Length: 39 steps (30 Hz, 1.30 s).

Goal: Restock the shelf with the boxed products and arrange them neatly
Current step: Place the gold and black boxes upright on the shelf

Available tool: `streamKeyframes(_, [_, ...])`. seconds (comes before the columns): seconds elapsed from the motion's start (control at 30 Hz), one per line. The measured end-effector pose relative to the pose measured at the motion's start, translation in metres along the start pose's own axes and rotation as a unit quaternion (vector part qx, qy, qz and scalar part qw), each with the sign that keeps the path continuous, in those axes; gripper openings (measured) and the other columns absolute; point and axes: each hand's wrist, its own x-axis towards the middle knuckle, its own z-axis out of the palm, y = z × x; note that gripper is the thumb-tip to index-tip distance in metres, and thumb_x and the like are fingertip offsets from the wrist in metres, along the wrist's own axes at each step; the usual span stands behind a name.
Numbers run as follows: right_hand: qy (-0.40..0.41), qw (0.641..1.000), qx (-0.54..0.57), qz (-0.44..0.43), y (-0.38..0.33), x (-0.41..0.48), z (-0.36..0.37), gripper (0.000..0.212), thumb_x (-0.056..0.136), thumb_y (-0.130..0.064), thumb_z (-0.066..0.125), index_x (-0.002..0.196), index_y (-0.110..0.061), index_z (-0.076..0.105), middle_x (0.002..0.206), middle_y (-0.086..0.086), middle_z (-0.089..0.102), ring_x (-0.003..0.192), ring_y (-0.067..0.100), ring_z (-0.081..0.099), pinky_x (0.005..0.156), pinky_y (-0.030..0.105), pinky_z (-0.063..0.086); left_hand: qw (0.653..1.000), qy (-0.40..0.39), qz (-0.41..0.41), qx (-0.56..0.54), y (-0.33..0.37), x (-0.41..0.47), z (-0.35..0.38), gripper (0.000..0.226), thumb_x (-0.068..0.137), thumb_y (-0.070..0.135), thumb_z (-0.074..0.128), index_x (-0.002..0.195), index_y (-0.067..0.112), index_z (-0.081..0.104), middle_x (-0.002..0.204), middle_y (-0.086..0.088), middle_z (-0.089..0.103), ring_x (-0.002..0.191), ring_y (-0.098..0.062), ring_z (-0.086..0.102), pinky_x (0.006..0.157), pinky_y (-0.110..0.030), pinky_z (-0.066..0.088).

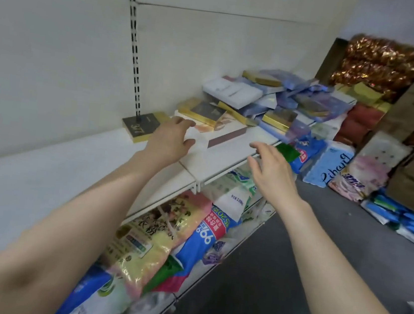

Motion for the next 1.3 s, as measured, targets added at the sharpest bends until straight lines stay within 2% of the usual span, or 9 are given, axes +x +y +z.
streamKeyframes(0.13, [0.011, 0.999, -0.03, 0.002, 0.029, 0.056, -0.004, 0.04, 0.099, -0.027, 0.049, 0.138, -0.015, 0.049, 0.136, 0.008, 0.055, 0.123, 0.026, 0.051, 0.098, 0.04, 0.042, 0.999, -0.009, 0.013, 0.033, 0.0, 0.076, 0.029, 0.045, 0.094, 0.035, 0.053, 0.134, 0.012, 0.051, 0.139, -0.013, 0.048, 0.121, -0.035, 0.047, 0.094, -0.043, 0.043])
streamKeyframes(0.37, [0.0, 0.999, -0.038, -0.018, 0.06, 0.145, -0.004, 0.044, 0.099, -0.026, 0.049, 0.141, -0.015, 0.044, 0.134, 0.014, 0.053, 0.122, 0.033, 0.051, 0.094, 0.041, 0.042, 0.989, -0.1, -0.05, 0.094, 0.003, 0.124, 0.076, 0.065, 0.092, 0.066, 0.026, 0.147, 0.032, 0.029, 0.158, -0.004, 0.021, 0.145, -0.034, 0.011, 0.112, -0.053, 0.021])
streamKeyframes(0.43, [0.013, 0.999, -0.032, -0.039, 0.064, 0.176, 0.002, 0.045, 0.099, -0.027, 0.05, 0.142, -0.015, 0.044, 0.131, 0.016, 0.055, 0.118, 0.034, 0.054, 0.093, 0.045, 0.049, 0.992, -0.067, -0.043, 0.1, 0.0, 0.121, 0.084, 0.066, 0.09, 0.068, 0.029, 0.143, 0.03, 0.036, 0.154, -0.006, 0.029, 0.144, -0.035, 0.016, 0.114, -0.049, 0.025])
streamKeyframes(0.6, [-0.052, 0.997, -0.033, -0.039, 0.061, 0.247, 0.024, 0.05, 0.1, -0.042, 0.043, 0.143, -0.016, 0.04, 0.138, 0.016, 0.05, 0.124, 0.034, 0.048, 0.098, 0.049, 0.045, 0.998, 0.023, -0.056, 0.005, 0.011, 0.099, 0.075, 0.046, 0.088, 0.064, 0.044, 0.105, 0.022, 0.054, 0.114, -0.002, 0.052, 0.104, -0.025, 0.051, 0.085, -0.041, 0.046])
streamKeyframes(0.77, [-0.095, 0.992, -0.058, -0.063, 0.077, 0.282, 0.046, 0.083, 0.082, -0.077, 0.038, 0.141, -0.019, 0.039, 0.135, 0.017, 0.051, 0.121, 0.038, 0.049, 0.095, 0.047, 0.044, 0.983, 0.127, -0.123, -0.057, 0.033, 0.087, 0.075, 0.024, 0.083, 0.037, 0.071, 0.08, 0.02, 0.054, 0.09, 0.003, 0.047, 0.078, -0.017, 0.05, 0.073, -0.033, 0.045])
streamKeyframes(0.87, [-0.115, 0.991, -0.039, -0.063, 0.088, 0.283, 0.048, 0.095, 0.074, -0.081, 0.051, 0.143, -0.018, 0.035, 0.137, 0.019, 0.049, 0.124, 0.04, 0.044, 0.095, 0.046, 0.041, 0.954, 0.183, -0.215, -0.098, 0.044, 0.085, 0.082, 0.031, 0.078, 0.035, 0.077, 0.098, 0.017, 0.062, 0.105, 0.003, 0.047, 0.09, -0.014, 0.052, 0.085, -0.028, 0.046])
streamKeyframes(1.0, [-0.164, 0.986, -0.002, -0.023, 0.105, 0.272, 0.04, 0.111, 0.071, -0.067, 0.071, 0.152, -0.015, 0.017, 0.152, 0.019, 0.031, 0.138, 0.04, 0.029, 0.108, 0.046, 0.033, 0.909, 0.169, -0.355, -0.137, 0.057, 0.087, 0.082, 0.077, 0.079, 0.043, 0.073, 0.142, 0.017, 0.037, 0.139, -0.01, 0.041, 0.124, -0.024, 0.047, 0.099, -0.031, 0.038])
streamKeyframes(1.2, [-0.281, 0.959, -0.027, -0.033, 0.121, 0.26, 0.046, 0.107, 0.051, -0.084, 0.061, 0.137, -0.022, 0.045, 0.133, 0.005, 0.058, 0.114, 0.03, 0.058, 0.08, 0.036, 0.047, 0.882, 0.193, -0.39, -0.183, 0.072, 0.081, 0.081, 0.071, 0.083, 0.032, 0.071, 0.144, 0.02, 0.036, 0.139, -0.004, 0.054, 0.121, -0.025, 0.054, 0.099, -0.037, 0.045])
streamKeyframes(1.3, [-0.28, 0.959, 0.013, -0.029, 0.12, 0.26, 0.041, 0.096, 0.063, -0.079, 0.061, 0.137, -0.02, 0.046, 0.134, 0.006, 0.058, 0.115, 0.031, 0.057, 0.087, 0.038, 0.048, 0.872, 0.233, -0.375, -0.21, 0.083, 0.075, 0.078, 0.072, 0.086, 0.02, 0.07, 0.146, 0.021, 0.032, 0.132, -0.001, 0.057, 0.116, -0.021, 0.056, 0.097, -0.037, 0.048])
